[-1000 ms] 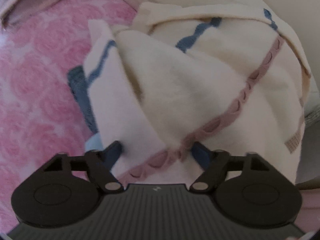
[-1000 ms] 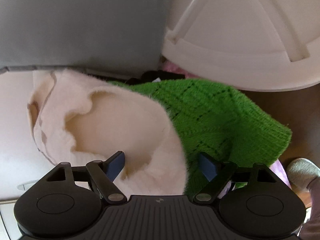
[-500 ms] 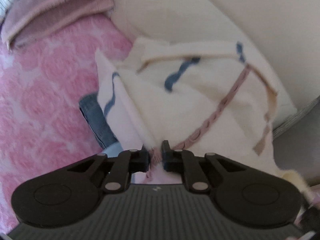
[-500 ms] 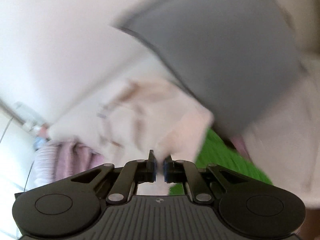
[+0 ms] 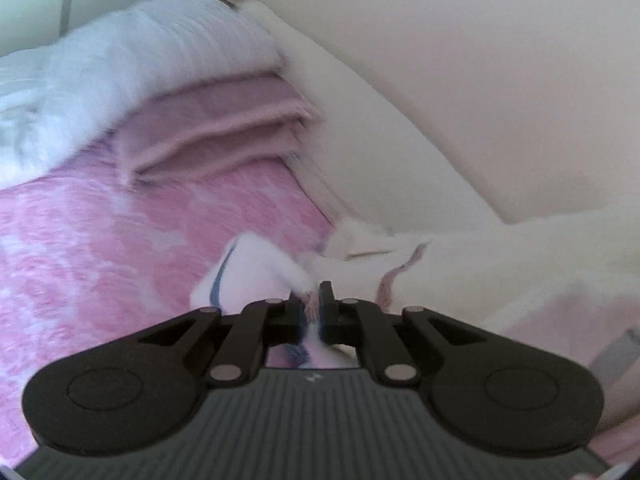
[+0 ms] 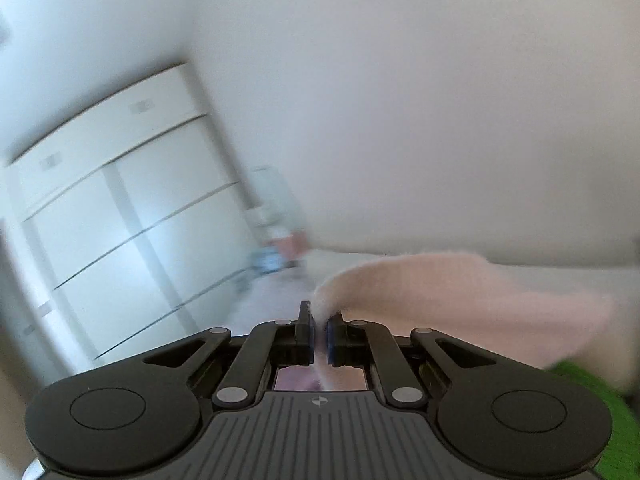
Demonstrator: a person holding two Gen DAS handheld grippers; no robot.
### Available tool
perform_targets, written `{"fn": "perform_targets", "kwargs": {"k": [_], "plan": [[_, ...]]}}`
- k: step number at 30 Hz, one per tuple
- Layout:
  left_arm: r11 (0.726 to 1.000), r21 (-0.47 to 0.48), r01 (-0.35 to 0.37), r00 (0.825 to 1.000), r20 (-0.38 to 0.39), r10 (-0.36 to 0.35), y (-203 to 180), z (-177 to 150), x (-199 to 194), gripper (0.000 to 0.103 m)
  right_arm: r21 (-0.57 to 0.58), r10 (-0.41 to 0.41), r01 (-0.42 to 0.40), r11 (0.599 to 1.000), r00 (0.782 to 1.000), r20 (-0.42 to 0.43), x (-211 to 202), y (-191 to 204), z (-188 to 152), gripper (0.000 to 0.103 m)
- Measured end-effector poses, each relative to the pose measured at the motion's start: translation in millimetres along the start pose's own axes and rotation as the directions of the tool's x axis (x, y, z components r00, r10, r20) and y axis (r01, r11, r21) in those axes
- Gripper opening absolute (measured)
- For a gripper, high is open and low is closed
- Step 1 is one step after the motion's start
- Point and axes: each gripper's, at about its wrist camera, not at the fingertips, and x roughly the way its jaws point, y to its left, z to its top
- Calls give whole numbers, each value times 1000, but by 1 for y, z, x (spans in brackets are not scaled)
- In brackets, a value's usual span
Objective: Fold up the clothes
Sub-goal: 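Carry the cream towel with both grippers and drop it on the bed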
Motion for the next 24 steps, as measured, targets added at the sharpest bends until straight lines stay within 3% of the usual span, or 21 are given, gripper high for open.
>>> {"fn": "perform_targets", "kwargs": {"k": [4, 8, 12, 18, 20, 22, 24], "plan": [[995, -90, -49, 992, 115, 59, 61, -1, -87, 4, -32, 173, -174, 984, 985, -24, 25, 72, -8, 4], [980, -163, -117, 958, 242, 154, 122, -10, -196, 4, -29, 363, -365, 931, 931, -42, 40, 157, -16, 4], [951, -229, -206, 886, 370, 281, 172, -24, -322, 4, 5, 549, -550, 835, 833, -68, 41, 252, -30, 4], [890, -300, -343, 761, 467, 450, 214, -57, -480, 4, 147, 756, -742, 654, 642, -124, 50, 384, -60, 4], [874, -319, -368, 737, 473, 483, 222, -69, -514, 4, 199, 798, -773, 603, 584, -149, 58, 417, -75, 4], [856, -339, -390, 719, 468, 514, 229, -81, -540, 4, 221, 816, -786, 578, 547, -189, 62, 445, -92, 4], [836, -364, -410, 715, 440, 543, 236, -94, -549, 4, 249, 813, -779, 576, 513, -277, 75, 467, -115, 4]]}}
